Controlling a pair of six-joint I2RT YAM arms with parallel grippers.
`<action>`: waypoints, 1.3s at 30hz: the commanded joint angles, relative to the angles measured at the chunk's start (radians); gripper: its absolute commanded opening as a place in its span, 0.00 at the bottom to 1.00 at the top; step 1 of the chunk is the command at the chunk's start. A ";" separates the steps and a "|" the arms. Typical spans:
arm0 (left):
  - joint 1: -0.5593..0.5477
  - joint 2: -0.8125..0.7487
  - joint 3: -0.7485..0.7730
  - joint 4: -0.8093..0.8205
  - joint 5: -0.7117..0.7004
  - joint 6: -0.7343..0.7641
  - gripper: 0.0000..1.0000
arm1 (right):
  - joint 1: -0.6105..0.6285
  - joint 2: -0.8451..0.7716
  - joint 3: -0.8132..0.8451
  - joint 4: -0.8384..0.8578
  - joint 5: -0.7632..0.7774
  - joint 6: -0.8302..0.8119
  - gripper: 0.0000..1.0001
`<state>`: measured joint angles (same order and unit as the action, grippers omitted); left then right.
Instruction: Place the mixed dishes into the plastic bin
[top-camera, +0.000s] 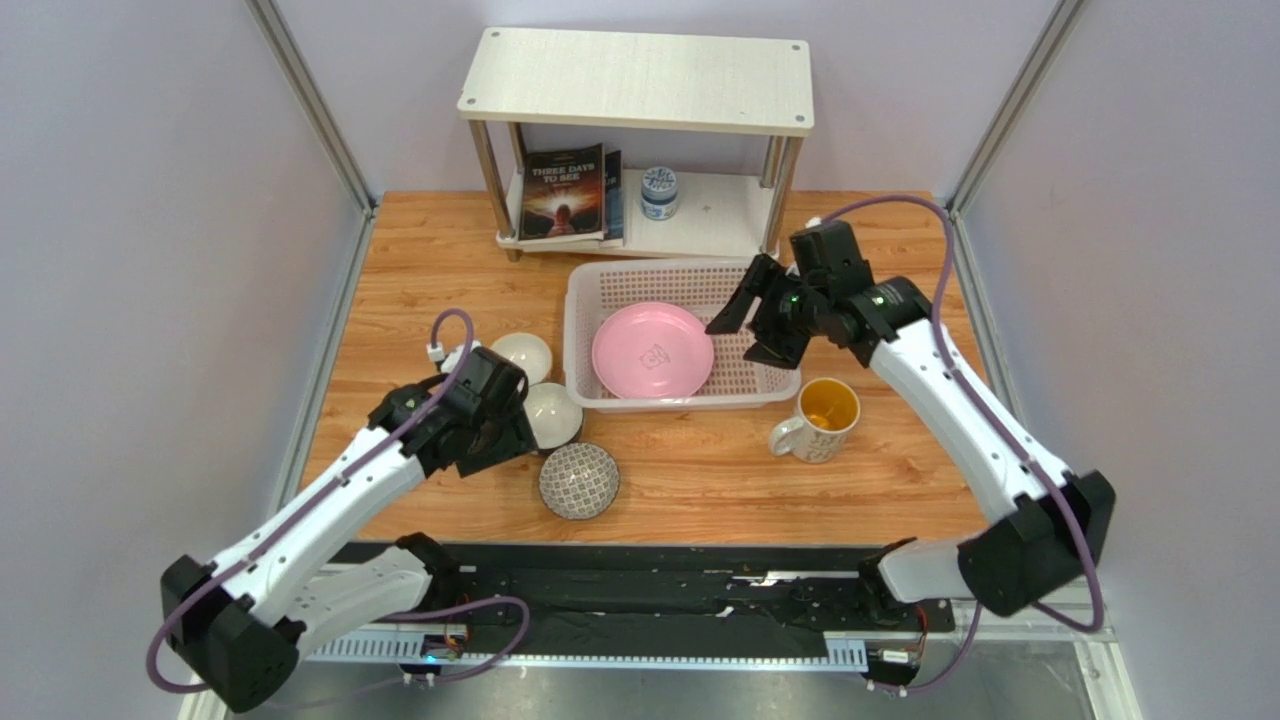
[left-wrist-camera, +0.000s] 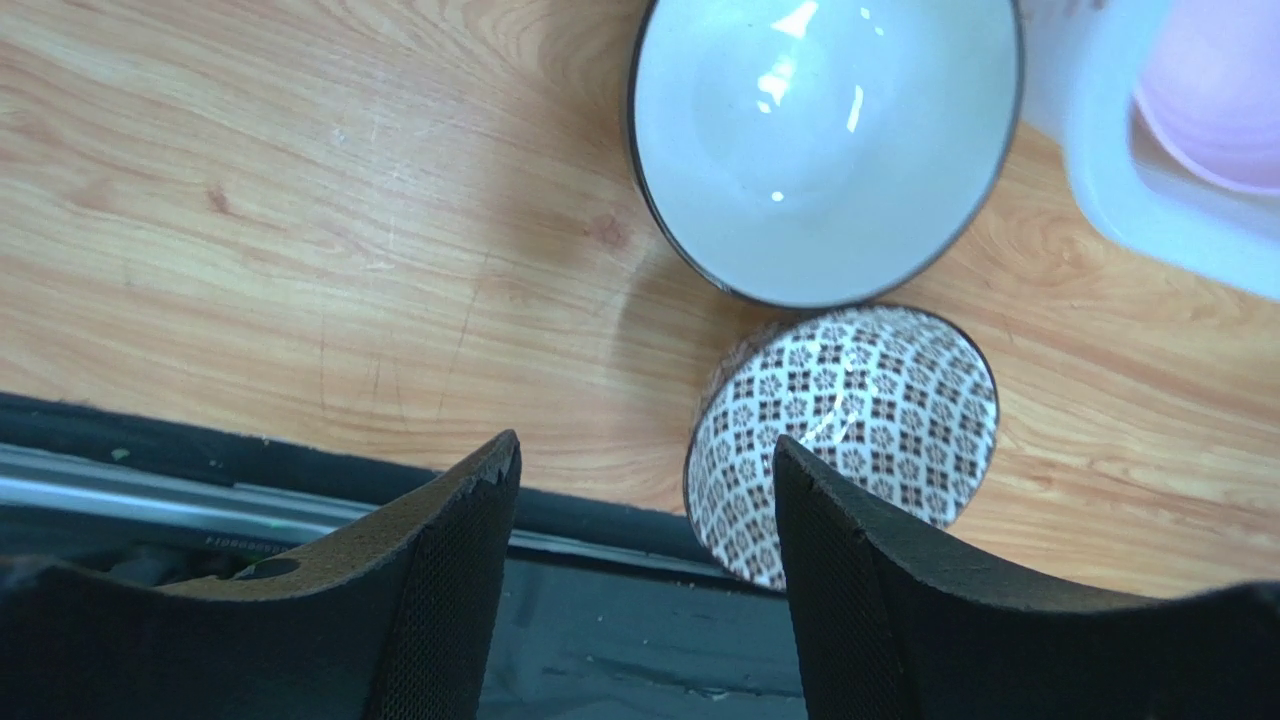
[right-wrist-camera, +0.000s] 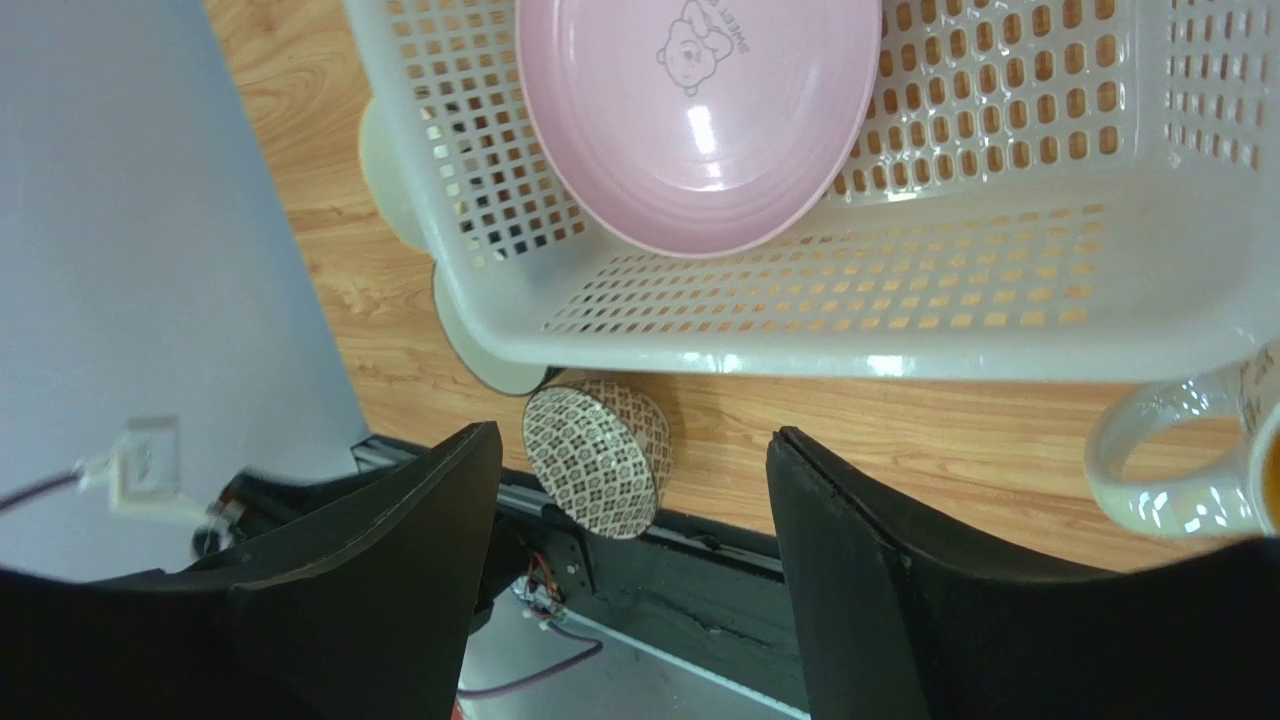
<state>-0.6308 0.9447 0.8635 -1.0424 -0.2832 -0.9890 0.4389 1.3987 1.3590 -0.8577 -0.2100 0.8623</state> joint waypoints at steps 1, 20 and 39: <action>0.100 0.068 -0.026 0.169 0.133 0.141 0.68 | 0.007 -0.159 -0.040 -0.055 -0.026 0.010 0.69; 0.213 0.411 0.016 0.347 0.147 0.279 0.60 | 0.014 -0.382 -0.202 -0.046 -0.060 0.053 0.61; 0.250 0.260 -0.063 0.311 0.190 0.328 0.00 | 0.040 -0.446 -0.322 -0.018 -0.080 0.064 0.61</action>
<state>-0.3813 1.3018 0.7937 -0.6937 -0.1085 -0.6914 0.4625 0.9642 1.0588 -0.9211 -0.2642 0.9234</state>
